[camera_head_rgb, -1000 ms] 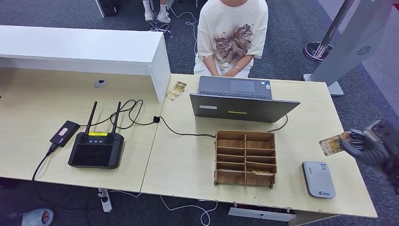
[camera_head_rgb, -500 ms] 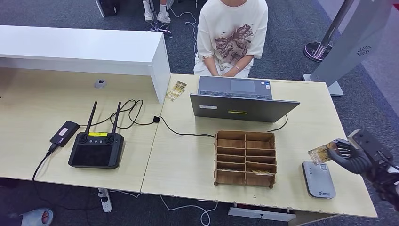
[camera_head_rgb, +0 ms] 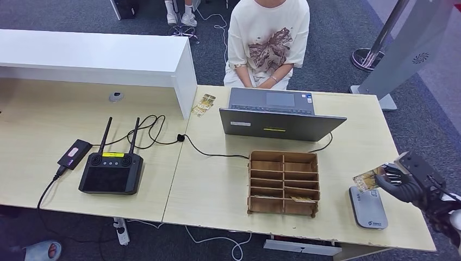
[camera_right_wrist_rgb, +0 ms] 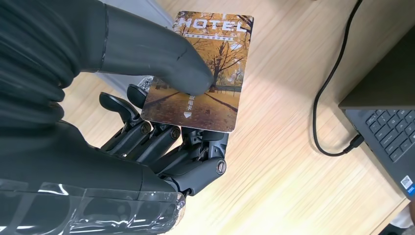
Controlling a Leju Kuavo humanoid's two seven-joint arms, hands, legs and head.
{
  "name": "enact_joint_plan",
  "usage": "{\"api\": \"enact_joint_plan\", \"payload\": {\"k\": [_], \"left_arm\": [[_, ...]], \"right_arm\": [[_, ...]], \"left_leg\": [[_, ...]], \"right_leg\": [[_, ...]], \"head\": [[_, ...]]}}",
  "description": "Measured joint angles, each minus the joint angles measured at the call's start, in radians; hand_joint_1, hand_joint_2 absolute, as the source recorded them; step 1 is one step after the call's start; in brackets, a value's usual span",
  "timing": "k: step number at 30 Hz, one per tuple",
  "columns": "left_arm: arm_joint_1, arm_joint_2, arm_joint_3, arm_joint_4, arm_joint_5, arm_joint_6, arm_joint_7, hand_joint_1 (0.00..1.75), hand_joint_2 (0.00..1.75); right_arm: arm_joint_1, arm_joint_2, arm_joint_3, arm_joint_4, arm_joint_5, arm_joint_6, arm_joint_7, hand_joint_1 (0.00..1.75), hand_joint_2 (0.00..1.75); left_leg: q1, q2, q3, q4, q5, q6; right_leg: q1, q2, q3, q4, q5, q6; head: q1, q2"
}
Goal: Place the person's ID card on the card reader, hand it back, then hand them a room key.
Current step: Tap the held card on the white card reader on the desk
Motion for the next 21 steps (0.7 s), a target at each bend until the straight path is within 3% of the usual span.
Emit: {"api": "enact_joint_plan", "payload": {"k": [21], "left_arm": [[0.000, 0.001, 0.000, 0.000, -0.006, 0.000, 0.000, 0.00, 0.00]], "right_arm": [[0.081, 0.005, -0.032, 0.005, 0.045, 0.002, -0.003, 1.75, 1.75]], "left_leg": [[0.000, 0.000, 0.000, 0.000, 0.000, 0.000]], "right_leg": [[0.000, 0.000, 0.000, 0.000, 0.000, 0.000]], "head": [[0.000, 0.000]]}}
